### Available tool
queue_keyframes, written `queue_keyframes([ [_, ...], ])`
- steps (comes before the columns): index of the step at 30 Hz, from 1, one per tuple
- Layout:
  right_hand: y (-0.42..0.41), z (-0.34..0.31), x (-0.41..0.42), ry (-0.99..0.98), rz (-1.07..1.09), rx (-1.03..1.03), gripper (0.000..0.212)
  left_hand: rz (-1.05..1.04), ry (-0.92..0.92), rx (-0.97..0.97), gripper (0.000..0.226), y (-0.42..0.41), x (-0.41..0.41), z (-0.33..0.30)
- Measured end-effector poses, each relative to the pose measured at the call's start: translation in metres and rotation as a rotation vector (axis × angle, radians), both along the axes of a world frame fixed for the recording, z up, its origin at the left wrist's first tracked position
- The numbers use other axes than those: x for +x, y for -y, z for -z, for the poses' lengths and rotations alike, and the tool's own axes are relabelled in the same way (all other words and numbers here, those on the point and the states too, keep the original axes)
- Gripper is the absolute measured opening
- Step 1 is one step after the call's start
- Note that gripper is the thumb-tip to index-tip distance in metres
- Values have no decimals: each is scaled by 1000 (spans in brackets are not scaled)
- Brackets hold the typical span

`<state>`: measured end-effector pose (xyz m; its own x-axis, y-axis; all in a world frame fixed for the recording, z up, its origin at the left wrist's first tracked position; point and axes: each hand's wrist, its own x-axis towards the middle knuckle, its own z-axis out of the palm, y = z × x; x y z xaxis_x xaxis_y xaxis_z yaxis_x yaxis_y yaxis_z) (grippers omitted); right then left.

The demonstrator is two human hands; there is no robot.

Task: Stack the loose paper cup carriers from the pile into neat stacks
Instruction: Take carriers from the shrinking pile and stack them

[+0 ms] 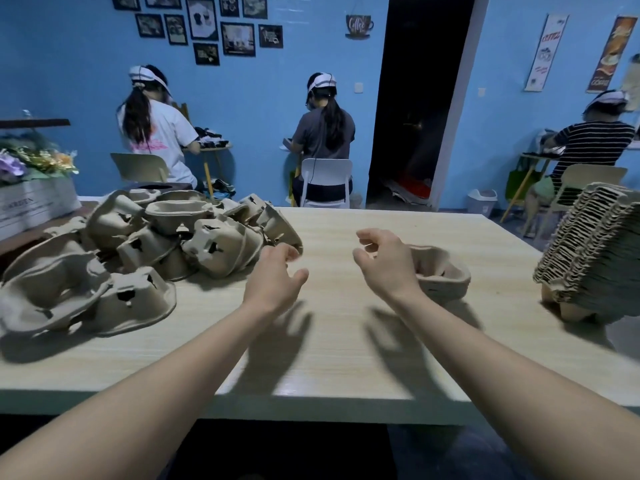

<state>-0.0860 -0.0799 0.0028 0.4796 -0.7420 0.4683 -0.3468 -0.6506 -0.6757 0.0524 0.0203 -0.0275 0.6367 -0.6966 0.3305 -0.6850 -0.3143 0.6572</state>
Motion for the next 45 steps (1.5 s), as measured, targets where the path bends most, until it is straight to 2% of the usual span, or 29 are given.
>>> queue_keyframes([
  [8, -1, 36, 66, -66, -72, 116, 37, -64, 82, 110, 34, -28, 47, 34],
  [17, 23, 42, 133, -59, -59, 116, 40, -44, 256, 193, 28, -21, 56, 43],
  [22, 36, 40, 162, -55, -44, 102, 44, -48, 252, 206, 27, -21, 56, 42],
  [25, 41, 38, 175, -61, -53, 127, 40, -52, 252, 206, 27, -21, 56, 43],
  [27, 41, 38, 182, -66, -51, 132, 29, -56, 252, 207, 26, -22, 56, 43],
  [32, 32, 38, 179, -20, -60, 98, 8, -51, 253, 211, 26, -22, 56, 42],
  [37, 27, 40, 148, 18, -50, -43, 7, -56, 261, 212, 25, -21, 57, 44],
  [45, 19, 30, 95, 29, -46, -101, 8, -61, 292, 237, 27, -20, 53, 41],
])
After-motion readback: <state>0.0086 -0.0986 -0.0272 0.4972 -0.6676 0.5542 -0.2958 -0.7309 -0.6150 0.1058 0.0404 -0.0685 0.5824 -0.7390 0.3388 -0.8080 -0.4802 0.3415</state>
